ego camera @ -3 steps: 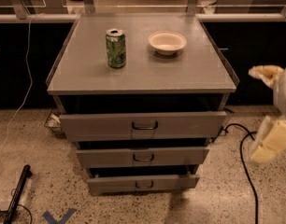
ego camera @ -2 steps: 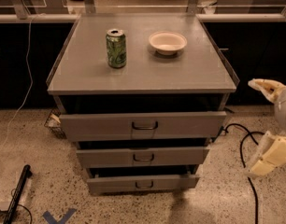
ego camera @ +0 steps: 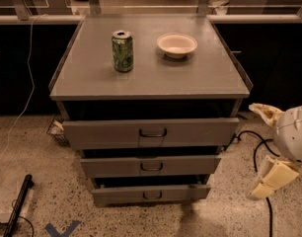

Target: Open middle drawer

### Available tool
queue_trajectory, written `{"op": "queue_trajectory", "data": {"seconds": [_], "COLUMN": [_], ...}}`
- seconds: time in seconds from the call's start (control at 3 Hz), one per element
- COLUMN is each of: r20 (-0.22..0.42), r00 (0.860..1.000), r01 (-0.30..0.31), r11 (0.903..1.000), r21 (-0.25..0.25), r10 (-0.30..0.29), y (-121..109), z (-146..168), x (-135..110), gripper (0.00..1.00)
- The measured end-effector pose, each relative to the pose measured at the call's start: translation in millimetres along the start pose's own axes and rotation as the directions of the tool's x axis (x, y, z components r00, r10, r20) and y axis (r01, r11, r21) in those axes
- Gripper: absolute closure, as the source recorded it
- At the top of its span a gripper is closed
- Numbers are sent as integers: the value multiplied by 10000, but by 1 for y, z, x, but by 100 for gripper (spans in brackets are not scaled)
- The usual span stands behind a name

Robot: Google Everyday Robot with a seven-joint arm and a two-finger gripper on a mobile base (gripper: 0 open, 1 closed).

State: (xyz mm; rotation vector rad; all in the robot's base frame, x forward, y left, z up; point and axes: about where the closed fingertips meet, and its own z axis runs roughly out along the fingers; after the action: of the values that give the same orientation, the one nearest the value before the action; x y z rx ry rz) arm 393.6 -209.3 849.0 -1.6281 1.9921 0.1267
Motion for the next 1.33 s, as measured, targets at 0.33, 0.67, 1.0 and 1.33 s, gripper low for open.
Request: {"op": "queue_trajectory", "data": {"seconds": [0.33,0.67,1.0,1.33], "r20": [584,1238,1874,2247], "r00": [9981,9901,9753,9649], "r01": [-184,-607,-1092,-1273], "r11": [9994,9972,9927,9905], "r21": [-280,-433,-515,-521], "r10": [200,656,1170,1358], "y": [15,23,23,22], "z": [23,61,103,127], "x": [-1,5,22,34], "gripper": [0,0,0,0]}}
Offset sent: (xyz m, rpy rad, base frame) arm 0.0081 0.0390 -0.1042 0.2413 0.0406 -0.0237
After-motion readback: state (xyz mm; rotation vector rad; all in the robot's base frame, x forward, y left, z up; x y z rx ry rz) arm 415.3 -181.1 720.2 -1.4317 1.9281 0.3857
